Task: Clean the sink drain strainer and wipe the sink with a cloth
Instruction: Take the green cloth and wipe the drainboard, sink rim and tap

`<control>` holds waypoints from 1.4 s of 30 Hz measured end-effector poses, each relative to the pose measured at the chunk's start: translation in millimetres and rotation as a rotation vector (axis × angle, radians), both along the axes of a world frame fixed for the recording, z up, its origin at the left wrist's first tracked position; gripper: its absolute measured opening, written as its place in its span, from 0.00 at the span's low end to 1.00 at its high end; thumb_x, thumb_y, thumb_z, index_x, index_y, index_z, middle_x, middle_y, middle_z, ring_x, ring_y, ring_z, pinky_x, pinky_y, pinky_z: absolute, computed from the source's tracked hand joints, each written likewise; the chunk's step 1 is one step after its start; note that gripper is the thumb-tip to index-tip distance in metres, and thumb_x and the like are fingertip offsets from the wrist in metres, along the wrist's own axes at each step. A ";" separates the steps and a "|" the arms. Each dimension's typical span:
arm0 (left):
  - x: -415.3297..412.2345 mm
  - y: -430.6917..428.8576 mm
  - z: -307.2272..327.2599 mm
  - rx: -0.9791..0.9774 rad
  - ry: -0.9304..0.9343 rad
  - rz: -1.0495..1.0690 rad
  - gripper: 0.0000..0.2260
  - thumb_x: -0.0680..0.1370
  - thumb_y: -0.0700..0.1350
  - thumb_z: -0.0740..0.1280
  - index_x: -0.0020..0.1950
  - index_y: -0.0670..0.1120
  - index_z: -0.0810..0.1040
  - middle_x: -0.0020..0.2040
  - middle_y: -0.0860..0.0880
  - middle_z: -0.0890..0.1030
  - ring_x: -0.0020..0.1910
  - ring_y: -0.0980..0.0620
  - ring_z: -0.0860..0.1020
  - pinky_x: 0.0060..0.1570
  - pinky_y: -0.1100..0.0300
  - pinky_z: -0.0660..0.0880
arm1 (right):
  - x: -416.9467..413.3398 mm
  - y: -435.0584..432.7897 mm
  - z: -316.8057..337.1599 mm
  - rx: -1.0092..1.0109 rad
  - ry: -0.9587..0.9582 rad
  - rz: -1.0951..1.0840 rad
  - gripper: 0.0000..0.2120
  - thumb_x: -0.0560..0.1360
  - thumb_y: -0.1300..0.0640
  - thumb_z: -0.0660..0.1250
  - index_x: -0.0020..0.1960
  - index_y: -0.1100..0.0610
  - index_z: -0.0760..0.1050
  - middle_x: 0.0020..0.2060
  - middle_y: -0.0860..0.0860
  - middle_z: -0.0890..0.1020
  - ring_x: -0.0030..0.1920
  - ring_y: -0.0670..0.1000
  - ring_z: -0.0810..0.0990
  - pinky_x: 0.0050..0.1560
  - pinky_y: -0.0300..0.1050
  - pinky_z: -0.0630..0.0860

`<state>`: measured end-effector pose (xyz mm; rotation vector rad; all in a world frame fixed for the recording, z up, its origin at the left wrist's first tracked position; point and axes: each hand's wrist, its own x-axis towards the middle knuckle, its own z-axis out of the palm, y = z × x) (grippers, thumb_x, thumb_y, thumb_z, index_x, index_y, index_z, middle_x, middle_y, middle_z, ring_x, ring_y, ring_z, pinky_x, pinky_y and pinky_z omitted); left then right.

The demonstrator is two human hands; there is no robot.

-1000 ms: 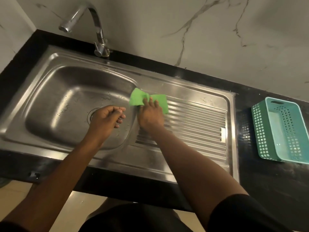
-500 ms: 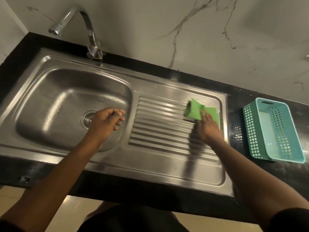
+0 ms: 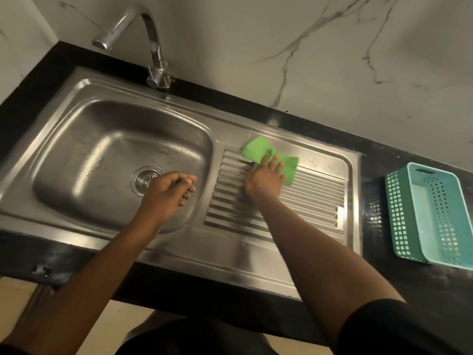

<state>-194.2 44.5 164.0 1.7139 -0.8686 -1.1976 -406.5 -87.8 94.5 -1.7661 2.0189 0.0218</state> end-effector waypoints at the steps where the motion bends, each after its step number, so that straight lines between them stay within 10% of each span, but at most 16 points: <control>1: 1.6 0.1 0.0 0.000 0.002 0.006 0.09 0.84 0.39 0.64 0.56 0.45 0.85 0.46 0.44 0.86 0.45 0.47 0.80 0.45 0.53 0.78 | 14.0 0.3 0.5 0.004 -0.008 0.039 0.32 0.85 0.47 0.48 0.86 0.58 0.46 0.85 0.59 0.49 0.84 0.64 0.46 0.82 0.67 0.48; 9: 3.1 -2.9 6.5 -0.024 -0.066 0.025 0.09 0.84 0.41 0.64 0.57 0.44 0.85 0.47 0.44 0.86 0.45 0.47 0.81 0.46 0.51 0.79 | 77.8 0.0 7.3 0.054 -0.058 0.441 0.29 0.87 0.47 0.47 0.85 0.56 0.50 0.85 0.56 0.50 0.85 0.62 0.46 0.83 0.64 0.48; 16: -5.0 -8.4 8.1 -0.035 -0.046 0.042 0.09 0.83 0.40 0.65 0.57 0.44 0.85 0.46 0.45 0.86 0.44 0.49 0.80 0.44 0.54 0.78 | -26.3 17.2 0.6 -0.050 -0.063 0.783 0.28 0.86 0.47 0.52 0.85 0.46 0.53 0.85 0.49 0.56 0.85 0.54 0.52 0.83 0.55 0.51; 27: -9.7 -9.3 11.2 -0.051 -0.007 0.031 0.09 0.83 0.40 0.65 0.58 0.41 0.84 0.46 0.44 0.85 0.43 0.49 0.79 0.43 0.55 0.77 | -198.6 51.2 6.6 -0.065 0.033 0.265 0.28 0.88 0.50 0.51 0.86 0.50 0.48 0.85 0.53 0.53 0.85 0.56 0.48 0.84 0.56 0.48; 34: 3.2 3.6 7.9 -0.041 -0.031 0.029 0.09 0.83 0.40 0.65 0.58 0.42 0.84 0.45 0.45 0.85 0.42 0.51 0.80 0.41 0.58 0.78 | -123.0 70.2 -1.4 -0.126 -0.016 -0.319 0.29 0.87 0.51 0.51 0.85 0.56 0.50 0.85 0.58 0.51 0.84 0.63 0.48 0.82 0.63 0.46; 42: 0.7 4.3 11.7 -0.040 -0.041 -0.003 0.09 0.84 0.40 0.65 0.58 0.42 0.84 0.47 0.44 0.86 0.43 0.51 0.80 0.43 0.57 0.78 | -13.4 87.9 -0.2 -0.092 -0.070 0.078 0.30 0.86 0.50 0.51 0.86 0.55 0.50 0.85 0.58 0.51 0.84 0.64 0.46 0.83 0.62 0.47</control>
